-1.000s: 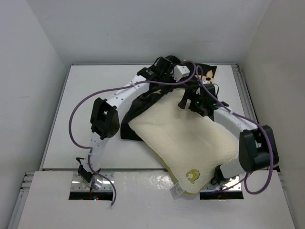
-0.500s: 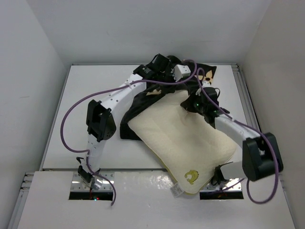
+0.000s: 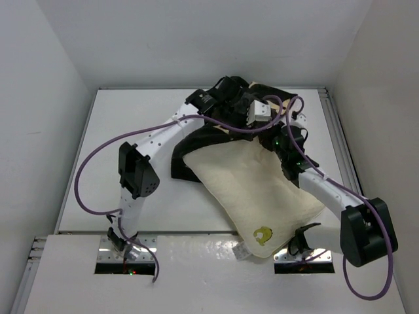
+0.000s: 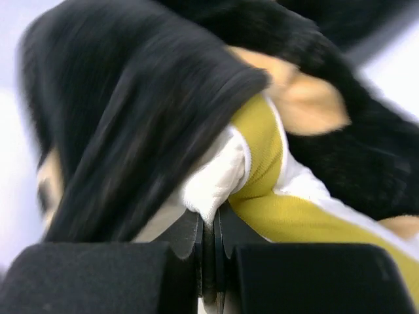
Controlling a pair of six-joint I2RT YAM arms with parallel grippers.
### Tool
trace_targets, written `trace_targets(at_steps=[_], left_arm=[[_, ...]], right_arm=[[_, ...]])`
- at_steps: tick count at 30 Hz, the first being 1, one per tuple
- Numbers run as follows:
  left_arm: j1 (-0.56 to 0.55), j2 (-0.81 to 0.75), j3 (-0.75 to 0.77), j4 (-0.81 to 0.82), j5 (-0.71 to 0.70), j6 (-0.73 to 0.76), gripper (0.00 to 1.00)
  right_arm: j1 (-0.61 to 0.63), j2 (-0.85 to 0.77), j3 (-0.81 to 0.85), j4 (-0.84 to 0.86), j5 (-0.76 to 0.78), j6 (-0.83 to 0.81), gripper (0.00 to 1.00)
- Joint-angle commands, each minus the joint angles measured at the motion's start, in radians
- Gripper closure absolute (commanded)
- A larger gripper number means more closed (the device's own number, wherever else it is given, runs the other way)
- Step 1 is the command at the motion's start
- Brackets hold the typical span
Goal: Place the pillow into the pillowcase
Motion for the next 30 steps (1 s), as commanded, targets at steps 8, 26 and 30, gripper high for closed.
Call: trace_targets(at_steps=[8,26,30], left_arm=[[-0.026,-0.108,-0.192,0.031,-0.054,-0.04,0.58],[0.359,-0.414,-0.834,0.313,-0.558,-0.228,0.49],[0.361,-0.396,-0.944,0.444,-0.466,-0.339,0.26]], right_arm=[[-0.115,0.099,0.192,-0.131,0.289,-0.024,0.7],[0.0,-0.009,0.309,-0.573,-0.011,-0.41,0.24],[0.227,0.103,0.321,-0.615,-0.014,-0.408,0.01]])
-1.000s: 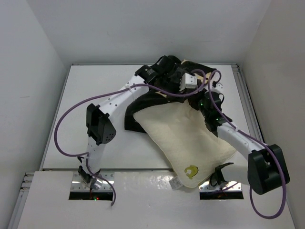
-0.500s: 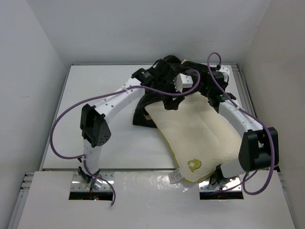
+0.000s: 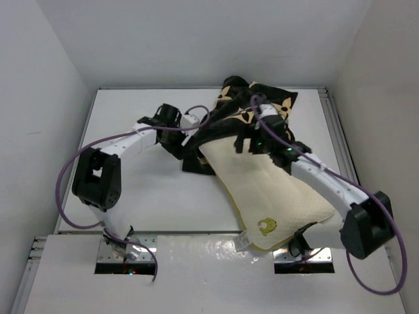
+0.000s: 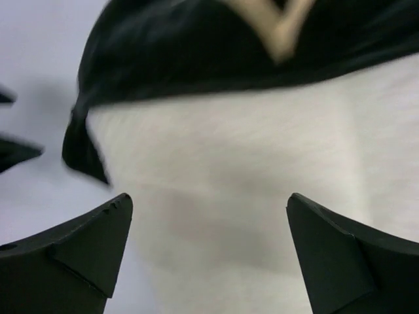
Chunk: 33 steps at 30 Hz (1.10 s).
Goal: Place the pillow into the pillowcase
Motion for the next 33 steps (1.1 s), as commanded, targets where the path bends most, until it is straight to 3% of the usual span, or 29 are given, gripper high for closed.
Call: trace_targets(at_steps=[1,8,12,15,16,17,18,19,20,23,24,28,33], left_arm=[[-0.016,0.027,-0.04,0.158,0.105,-0.106,0.25],[0.0,0.084,-0.063,0.222,0.174,-0.129,0.24],[-0.014,0.099,-0.116,0.291,0.266,-0.155,0.26],[-0.017,0.174,-0.106,0.311,0.304,-0.195,0.34],[-0.016,0.2,-0.09,0.276,0.315,-0.198,0.51],[-0.017,0.22,-0.061,0.259,0.321,-0.195,0.58],[-0.016,0.257,-0.052,0.244,0.321,-0.19,0.66],[-0.014,0.269,-0.046,0.224,0.32,-0.183,0.8],[-0.015,0.277,-0.038,0.219,0.314,-0.163,0.95],[-0.006,0.254,-0.017,0.195,0.341,-0.162,1.0],[-0.002,0.217,-0.005,0.183,0.381,-0.161,1.0],[-0.011,0.07,0.084,0.133,0.413,-0.14,1.0],[-0.083,-0.064,0.251,-0.03,0.332,0.058,1.0]], right_arm=[[0.145,0.118,0.017,-0.076,-0.022,-0.011,0.01],[0.375,0.291,0.1,-0.188,0.137,0.014,0.01],[0.403,0.352,0.077,-0.178,0.174,0.052,0.01],[0.4,0.415,0.08,-0.165,0.163,0.1,0.04],[0.399,0.43,0.088,-0.176,0.164,0.126,0.08],[0.396,0.452,0.102,-0.178,0.173,0.14,0.13],[0.394,0.458,0.108,-0.179,0.183,0.152,0.24],[0.392,0.461,0.111,-0.178,0.189,0.178,0.32],[0.386,0.463,0.115,-0.164,0.192,0.202,0.53],[0.342,0.434,0.103,-0.117,0.136,0.242,0.93],[0.327,0.42,0.096,-0.066,0.068,0.27,1.0],[0.244,0.3,0.028,0.126,-0.064,0.348,1.0],[0.193,0.183,0.071,0.295,-0.057,0.469,1.0]])
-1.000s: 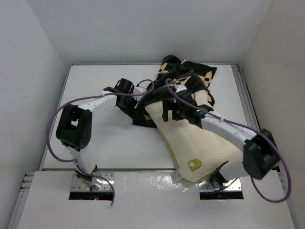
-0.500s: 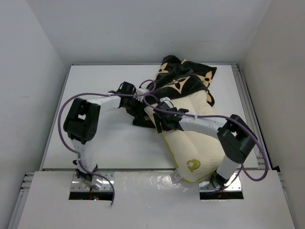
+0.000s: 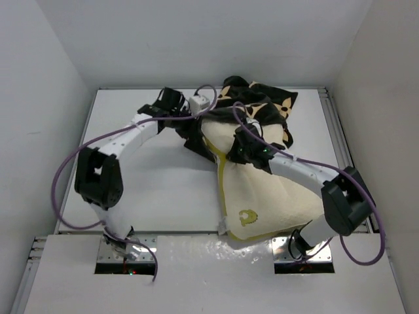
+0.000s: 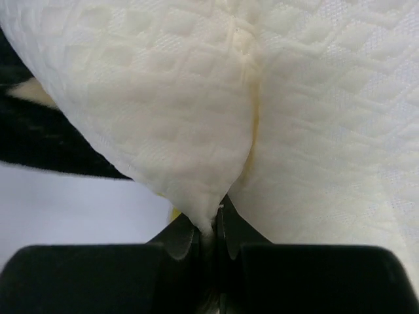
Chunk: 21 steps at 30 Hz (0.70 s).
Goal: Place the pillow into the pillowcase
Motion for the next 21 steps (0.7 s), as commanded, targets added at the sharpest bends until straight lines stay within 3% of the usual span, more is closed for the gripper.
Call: trace_targets(at_steps=[1,7,12,21], left_arm=[[-0.091,-0.129,0.146,-0.119,-0.015,0.172,1.0],[-0.209,-0.128,0.127,-0.229,-0.095,0.305,1.0],[-0.275,-0.143,0.113,-0.304,-0.043,0.386,1.0],[-0.219,-0.234,-0.008,-0.433,0.109,0.546,1.0]], right_arm=[[-0.022,-0.096,0.103,0.265,-0.014,0.147,1.0],[-0.06,-0.107,0.17,0.3,0.145,0.258,1.0],[-0.102,-0.084,0.173,0.287,0.246,0.359,1.0],[-0.093,0.02,0.151,0.19,0.225,0.338,1.0]])
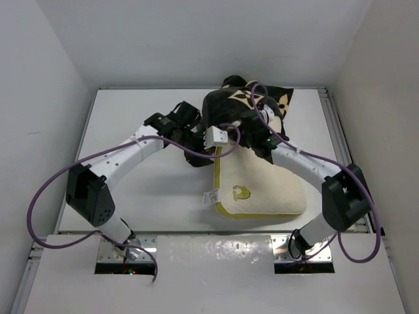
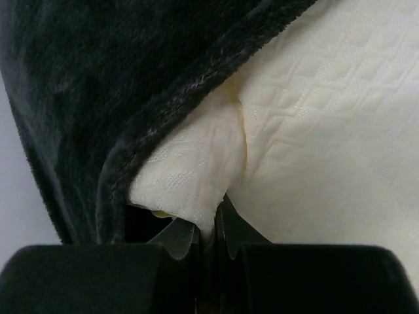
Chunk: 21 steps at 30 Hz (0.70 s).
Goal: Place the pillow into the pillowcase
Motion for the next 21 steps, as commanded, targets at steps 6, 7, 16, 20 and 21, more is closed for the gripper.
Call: trace_targets(at_steps=[6,7,16,20,21], left_arm=[[0.039,-0.092,-0.088,-0.081,0.009,-0.017,0.7],[0.039,-0.095,-0.081,-0.072,-0.012,-0.03,0.63],[0.044,0.025,0.206,0.028,-0.162,-0.203,0.89],[-0.004,0.101,0.231,0.221,-0.271,-0.265,0.88],[-0.016,0.12,0.231,0.252,-0.296,-0.269,0.79]], right_arm=[[0.04,0.052,0.016,0.124,-0.127,-0.164,0.15],[0.045,0.041,0.025,0.106,-0.147,-0.197,0.09],[-0.039,-0.255,-0.085,-0.111,-0.132,-0.39,1.0],[-0.133,-0.341,-0.122,-0.236,-0.09,-0.399,0.46],[-0.177,-0.35,-0.136,-0.252,-0.081,-0.407,0.19]])
